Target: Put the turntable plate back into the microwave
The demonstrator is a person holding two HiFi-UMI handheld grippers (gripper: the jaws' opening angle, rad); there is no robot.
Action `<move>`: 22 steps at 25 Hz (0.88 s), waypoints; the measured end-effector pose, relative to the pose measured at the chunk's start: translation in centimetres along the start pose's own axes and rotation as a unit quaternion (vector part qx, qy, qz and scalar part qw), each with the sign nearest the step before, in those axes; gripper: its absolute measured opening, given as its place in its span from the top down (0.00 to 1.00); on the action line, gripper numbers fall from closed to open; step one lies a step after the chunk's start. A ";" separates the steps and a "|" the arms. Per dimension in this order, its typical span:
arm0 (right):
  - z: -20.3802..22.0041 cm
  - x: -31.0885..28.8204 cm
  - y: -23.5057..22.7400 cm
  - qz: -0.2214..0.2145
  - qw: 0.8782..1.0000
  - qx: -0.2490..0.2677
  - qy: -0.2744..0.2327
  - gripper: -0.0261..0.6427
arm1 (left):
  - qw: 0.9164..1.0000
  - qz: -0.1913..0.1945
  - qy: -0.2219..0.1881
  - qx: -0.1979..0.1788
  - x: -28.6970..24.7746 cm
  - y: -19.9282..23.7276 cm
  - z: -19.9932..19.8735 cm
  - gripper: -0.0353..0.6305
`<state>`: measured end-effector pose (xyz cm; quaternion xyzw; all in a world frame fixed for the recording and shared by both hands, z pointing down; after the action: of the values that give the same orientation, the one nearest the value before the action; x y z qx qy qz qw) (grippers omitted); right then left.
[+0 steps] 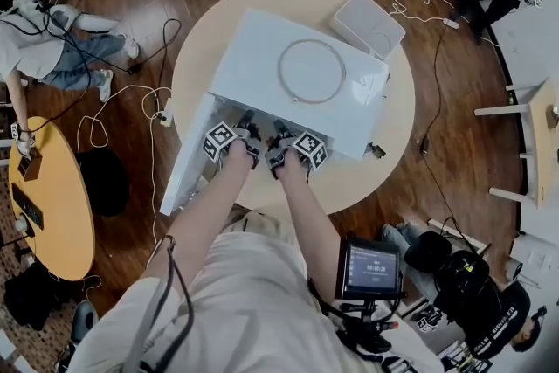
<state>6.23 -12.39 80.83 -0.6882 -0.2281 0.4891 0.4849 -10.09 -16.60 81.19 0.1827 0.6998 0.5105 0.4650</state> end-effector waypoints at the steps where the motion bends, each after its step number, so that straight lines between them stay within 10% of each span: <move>1: 0.0 0.3 0.0 0.002 1.000 0.001 0.000 0.86 | 1.000 -0.001 -0.002 0.001 0.0 0.0 0.0 0.90; 22: 0.5 -1.2 -1.8 0.013 0.999 -0.036 -0.021 0.86 | 1.000 0.002 0.016 0.005 -1.3 1.5 0.0 0.90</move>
<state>5.57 -12.41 82.92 -0.6978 -0.2468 0.5009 0.4486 -9.78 -16.89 83.11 0.1784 0.7094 0.5109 0.4515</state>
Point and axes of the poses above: the fingertips, and each gripper's own axes: x backward along the fingers, y to its left, z out of its underside, the point moved 6 cm from there along x, backward along the fingers, and after that the axes turned 3 degrees about -z, right-handed, at the moved point
